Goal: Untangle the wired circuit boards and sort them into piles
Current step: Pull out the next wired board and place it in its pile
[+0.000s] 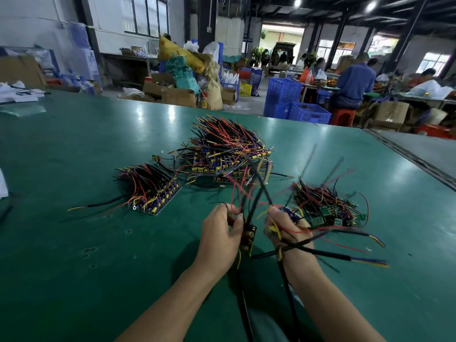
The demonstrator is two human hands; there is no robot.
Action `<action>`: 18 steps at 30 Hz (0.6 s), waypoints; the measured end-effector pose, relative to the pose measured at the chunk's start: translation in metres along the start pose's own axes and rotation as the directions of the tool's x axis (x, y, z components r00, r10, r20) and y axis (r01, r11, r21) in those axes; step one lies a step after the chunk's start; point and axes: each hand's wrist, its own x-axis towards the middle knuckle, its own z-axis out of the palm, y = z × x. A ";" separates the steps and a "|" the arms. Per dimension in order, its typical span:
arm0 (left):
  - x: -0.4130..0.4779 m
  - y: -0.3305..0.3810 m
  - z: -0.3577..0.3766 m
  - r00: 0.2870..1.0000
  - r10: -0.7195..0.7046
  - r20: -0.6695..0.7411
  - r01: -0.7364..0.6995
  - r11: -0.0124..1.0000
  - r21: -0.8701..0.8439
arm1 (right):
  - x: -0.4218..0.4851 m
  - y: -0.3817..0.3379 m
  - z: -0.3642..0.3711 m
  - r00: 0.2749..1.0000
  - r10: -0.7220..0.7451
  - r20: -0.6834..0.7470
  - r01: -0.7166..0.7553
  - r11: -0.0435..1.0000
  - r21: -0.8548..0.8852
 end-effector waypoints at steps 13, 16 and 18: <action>0.015 -0.009 -0.017 0.952 -0.153 -0.266 0.146 0.988 -0.046 | -0.010 -0.025 -0.002 0.997 0.072 0.028 -0.076 0.986 0.149; 0.022 -0.017 -0.026 0.913 -0.182 -0.365 0.216 0.975 0.053 | -0.010 -0.027 -0.003 0.996 0.078 0.038 -0.082 0.991 0.110; 0.026 -0.021 -0.032 0.890 -0.201 -0.409 0.280 0.949 0.144 | -0.010 -0.029 -0.004 0.990 0.123 0.069 -0.132 0.981 0.144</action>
